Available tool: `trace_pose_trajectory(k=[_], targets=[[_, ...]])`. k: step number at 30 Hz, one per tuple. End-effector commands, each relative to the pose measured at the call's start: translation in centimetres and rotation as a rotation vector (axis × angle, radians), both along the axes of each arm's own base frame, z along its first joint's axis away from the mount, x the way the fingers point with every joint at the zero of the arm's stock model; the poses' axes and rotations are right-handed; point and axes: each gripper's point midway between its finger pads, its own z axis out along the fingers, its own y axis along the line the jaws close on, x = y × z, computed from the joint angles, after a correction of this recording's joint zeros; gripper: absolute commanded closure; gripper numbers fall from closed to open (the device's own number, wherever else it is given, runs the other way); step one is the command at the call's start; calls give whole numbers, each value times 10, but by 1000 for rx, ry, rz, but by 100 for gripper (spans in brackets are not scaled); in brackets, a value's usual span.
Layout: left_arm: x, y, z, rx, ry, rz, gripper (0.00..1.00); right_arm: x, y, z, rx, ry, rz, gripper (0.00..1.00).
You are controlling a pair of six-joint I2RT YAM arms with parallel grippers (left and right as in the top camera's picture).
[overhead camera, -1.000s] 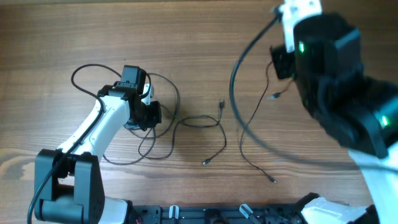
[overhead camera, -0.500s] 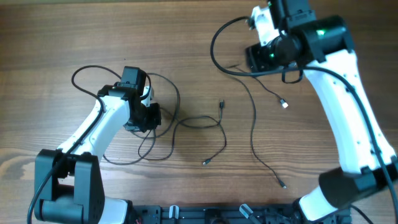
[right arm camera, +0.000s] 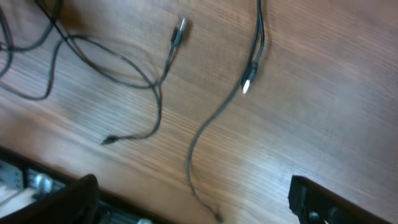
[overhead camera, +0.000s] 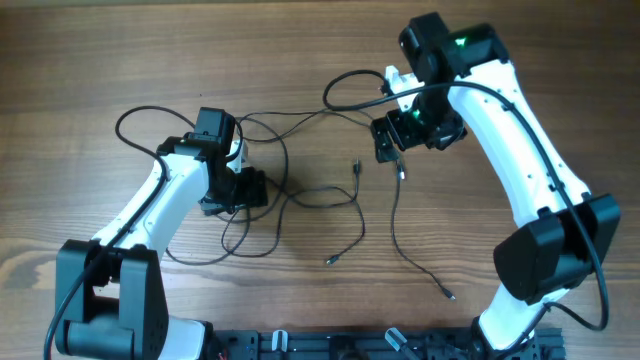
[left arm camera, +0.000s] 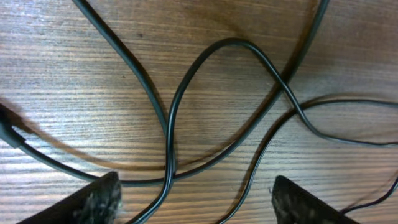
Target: Untangle cables
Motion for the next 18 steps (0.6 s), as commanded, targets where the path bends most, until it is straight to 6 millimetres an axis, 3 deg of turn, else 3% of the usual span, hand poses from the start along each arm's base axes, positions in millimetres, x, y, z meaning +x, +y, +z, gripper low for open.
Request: trace_pose_trajectory(k=[1, 8, 15, 18], targets=[[-2, -2, 3, -9, -6, -10, 9, 11, -12, -32, -73, -38, 90, 0], [-10, -1, 3, -5, 25, -10, 7, 30, -12, -92, -83, -166, 309, 0], [-12, -1, 3, -3, 33, -10, 8, 49, -7, -123, -66, -286, 348, 2], [-13, -1, 3, -3, 36, -10, 8, 56, -4, -134, -62, -331, 373, 12]])
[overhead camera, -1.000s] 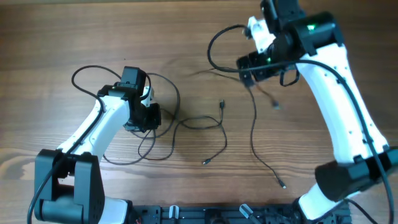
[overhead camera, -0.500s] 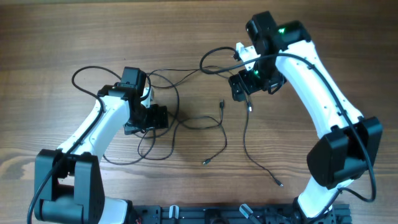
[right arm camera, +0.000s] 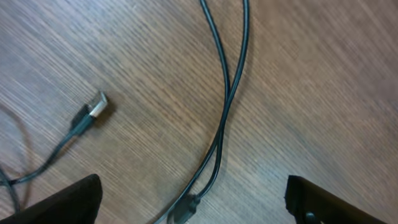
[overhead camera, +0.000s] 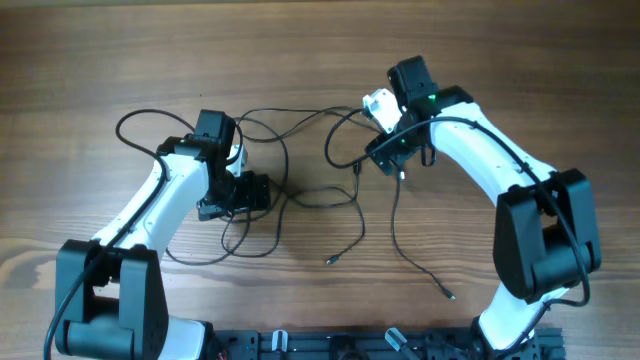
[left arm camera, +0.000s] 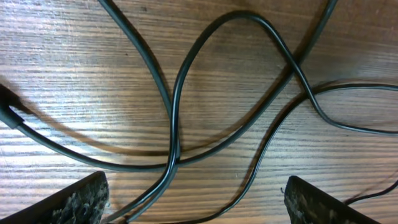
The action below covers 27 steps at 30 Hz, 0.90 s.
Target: Untangle cables
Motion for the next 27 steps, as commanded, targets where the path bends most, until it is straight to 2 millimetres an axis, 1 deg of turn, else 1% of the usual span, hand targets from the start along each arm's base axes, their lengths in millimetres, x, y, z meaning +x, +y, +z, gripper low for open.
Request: trace_pose_trajectory(k=[1, 7, 9, 11, 12, 13, 14, 18, 20, 21, 22, 23, 25, 27], targets=[[-2, -2, 3, -10, -6, -10, 8, 2, -2, -20, -14, -19, 43, 13], [-3, -2, 3, -10, -2, -10, 9, 14, 2, -32, 10, -90, 41, 12], [-3, -2, 3, -10, -2, -10, 9, 14, 2, -37, 13, -101, 41, 11], [-4, -3, 3, -13, 2, -10, 9, 12, 1, -47, 13, -97, 41, 12], [-5, -4, 4, -23, 4, -10, 9, 11, 1, -52, 9, -85, 40, 19], [-5, -7, 4, -39, 7, -10, 9, 10, 0, -56, 6, -76, 39, 28], [-5, -10, 5, -54, 9, -11, 9, 8, 0, -61, 2, -64, 39, 30], [-6, -10, 5, -58, 10, -11, 9, 1, -3, -80, -11, -13, 32, 32], [-6, -10, 5, -58, 10, -11, 9, -3, -2, -86, -8, 8, 21, 49], [-6, -10, 5, -58, 10, -11, 9, -3, -2, -86, -7, 11, 17, 62], [-6, -10, 5, -58, 10, -11, 9, -4, -3, -87, -9, 16, 17, 82], [-6, -10, 5, -58, 11, -11, 9, -5, -3, -87, -10, 21, 14, 96], [-6, -10, 5, -58, 10, -11, 9, -6, -10, -83, -28, 30, -50, 96], [-6, -10, 5, -58, 10, -11, 9, -5, -17, -70, -27, 34, -109, 96]])
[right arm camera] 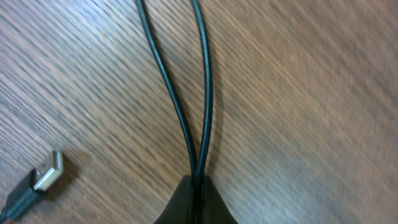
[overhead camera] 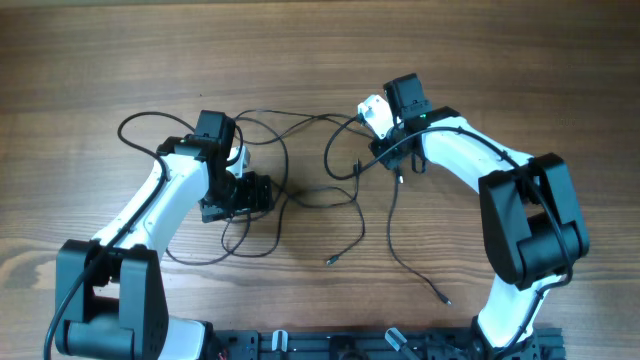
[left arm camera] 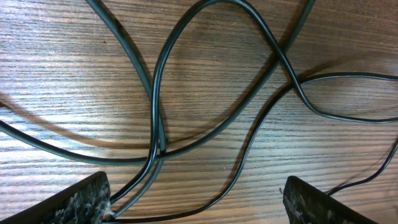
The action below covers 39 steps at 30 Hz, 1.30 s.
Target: Untangle cables
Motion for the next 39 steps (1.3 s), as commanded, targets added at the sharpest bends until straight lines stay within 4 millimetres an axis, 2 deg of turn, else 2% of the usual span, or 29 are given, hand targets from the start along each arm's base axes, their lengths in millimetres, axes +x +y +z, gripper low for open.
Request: trace_pose_trajectory(k=[1, 2, 5, 7, 8, 9, 12, 15, 16, 17, 19, 21, 24, 26, 30, 34, 35, 39], targets=[[-1, -3, 3, -12, -10, -10, 9, -20, -28, -17, -74, 104, -112, 96], [-1, -3, 3, -12, -10, -10, 9, -18, -31, -6, -71, 95, -119, 96], [-1, -2, 3, -11, -11, -10, 8, -3, -36, 61, -30, -15, -143, 96], [-1, -3, 3, -12, -10, -10, 7, 10, -46, 120, -3, -147, -176, 96], [-1, -2, 3, -11, -11, -10, 7, 16, -58, 161, 9, -251, -211, 96], [-1, -2, 3, -11, -11, -10, 7, 18, -68, 186, 12, -323, -239, 96], [-1, -3, 3, -12, -11, -10, 7, 18, -112, 265, 7, -560, -356, 96], [-1, -2, 3, -11, -11, -10, 8, 4, -173, 345, -12, -817, -523, 96], [-1, -2, 3, -11, -12, -10, 8, -2, -188, 363, -17, -877, -556, 96], [0, -3, 3, -12, -15, -10, 7, -10, -213, 390, -33, -970, -609, 96], [2, -3, 4, -13, -22, -10, 7, -21, -244, 416, -54, -1067, -686, 96], [3, -3, 4, -14, -27, -10, 7, -28, -272, 430, -78, -1127, -757, 96], [2, -3, 4, -14, -26, -10, 7, -35, -322, 439, 10, -1200, -980, 96], [2, -3, 4, -14, -26, -10, 8, -40, -352, 436, 42, -1222, -1095, 96], [2, -3, 4, -14, -26, -10, 8, -62, -422, 420, 45, -1233, -1325, 96], [3, -3, 4, -14, -26, -10, 8, -89, -482, 389, 133, -1223, -1593, 96], [2, -3, 4, -14, -25, -10, 8, -101, -501, 375, 176, -1209, -1697, 96], [0, -3, 3, -13, -17, -10, 8, -139, -551, 322, 252, -1131, -1987, 96]])
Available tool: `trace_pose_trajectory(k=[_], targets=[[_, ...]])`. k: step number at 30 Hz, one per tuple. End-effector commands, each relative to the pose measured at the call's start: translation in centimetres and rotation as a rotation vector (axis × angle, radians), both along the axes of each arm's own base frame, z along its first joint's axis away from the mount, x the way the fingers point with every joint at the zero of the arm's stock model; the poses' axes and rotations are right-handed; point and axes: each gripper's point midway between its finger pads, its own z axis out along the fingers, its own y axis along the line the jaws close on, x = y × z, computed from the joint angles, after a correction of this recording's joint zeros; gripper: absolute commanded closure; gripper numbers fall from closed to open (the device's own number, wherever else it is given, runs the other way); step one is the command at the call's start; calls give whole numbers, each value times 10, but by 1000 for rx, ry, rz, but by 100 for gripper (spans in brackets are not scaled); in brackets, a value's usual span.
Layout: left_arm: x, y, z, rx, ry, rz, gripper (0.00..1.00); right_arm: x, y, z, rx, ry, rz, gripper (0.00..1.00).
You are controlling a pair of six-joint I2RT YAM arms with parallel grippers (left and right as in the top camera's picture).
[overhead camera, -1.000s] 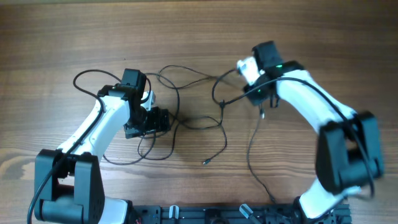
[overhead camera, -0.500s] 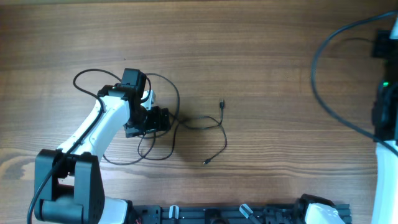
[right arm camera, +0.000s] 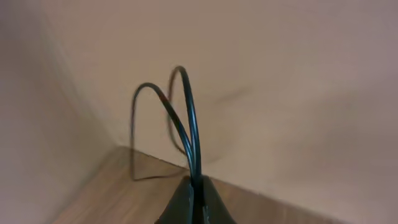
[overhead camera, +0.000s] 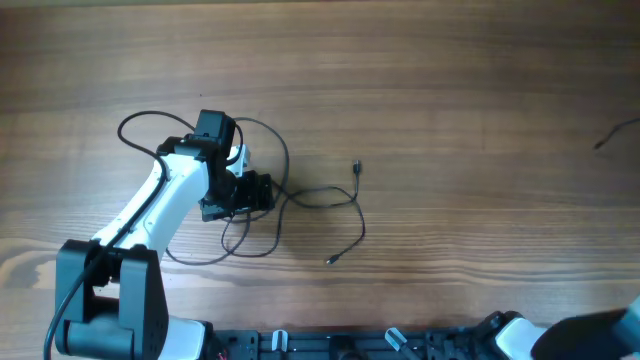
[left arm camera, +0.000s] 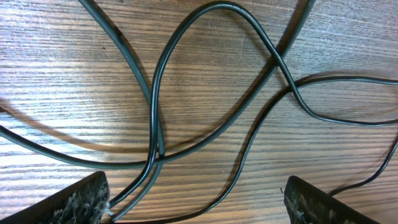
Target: Untangle cables
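Note:
A tangle of black cables [overhead camera: 285,200] lies left of the table's middle, with a loop [overhead camera: 135,125] at the far left and plugs at two loose ends [overhead camera: 356,167]. My left gripper [overhead camera: 245,190] sits low over the tangle and is open. Its fingers [left arm camera: 71,200] stand wide apart, with crossing cable strands [left arm camera: 155,118] on the wood between them. My right gripper [right arm camera: 195,193] is shut on a doubled black cable [right arm camera: 186,118] that arches up before a beige wall. In the overhead view that gripper is out of frame. Only a cable tip [overhead camera: 612,133] shows at the right edge.
The wooden table [overhead camera: 450,80] fills the overhead view. A black rail with fittings [overhead camera: 390,342] runs along the front edge. Part of the right arm's base [overhead camera: 520,335] shows at the bottom right. A beige wall [right arm camera: 298,74] meets a wooden surface in the right wrist view.
My right gripper, shut on the doubled cable at mid-table, has left the overhead view to the right. That cable is gone from the middle. The left gripper has stayed in place, open.
My right gripper first hung open, high over the right-hand cable. Then it was low and open over that cable's doubled stretch, and afterwards shut on it. Now that cable is off to the right, apart from the tangle. My left gripper stayed open over the tangle throughout.

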Motion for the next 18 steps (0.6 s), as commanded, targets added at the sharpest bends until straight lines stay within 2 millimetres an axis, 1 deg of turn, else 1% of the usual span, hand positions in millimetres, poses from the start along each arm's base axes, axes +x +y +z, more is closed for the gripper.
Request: trace_pose_trajectory(k=[1, 2, 3, 4, 6, 7, 9, 10, 11, 13, 14, 15, 17, 18], targets=[[-2, -2, 3, -10, -7, -10, 8, -35, -42, -51, 231, -160, -213, 96], [-2, -2, 3, -10, -7, -10, 8, -44, -49, -67, 293, -190, -266, 95], [-2, -2, 3, -10, -6, -10, 8, -58, -57, -94, 387, -224, -348, 96], [-3, -2, 3, -10, -6, -10, 8, -69, -63, -116, 454, -233, -407, 95], [-4, -3, 3, -14, 1, -10, 7, -83, -71, -156, 546, -206, -483, 96], [-5, -4, 4, -22, 4, -10, 8, -87, -74, -183, 609, -177, -499, 96], [-4, -4, 4, -24, 2, -10, 7, -78, -73, -208, 688, -175, -453, 95], [-4, -4, 4, -24, 2, -10, 7, -71, -72, -217, 719, -178, -423, 83], [-4, -4, 4, -24, 2, -10, 7, -63, -69, -225, 757, -186, -384, 77], [-4, -4, 4, -24, 3, -10, 7, -57, -66, -228, 782, -189, -353, 75], [-4, -4, 4, -24, 3, -10, 7, -56, -65, -227, 785, -195, -344, 65], [-4, -4, 4, -24, 3, -10, 8, -55, -64, -226, 787, -199, -338, 57], [-4, -5, 4, -24, -1, -10, 7, -50, -59, -223, 829, -245, -330, 21], [-3, -5, 4, -25, -5, -10, 8, -45, -53, -224, 877, -282, -327, 0]])
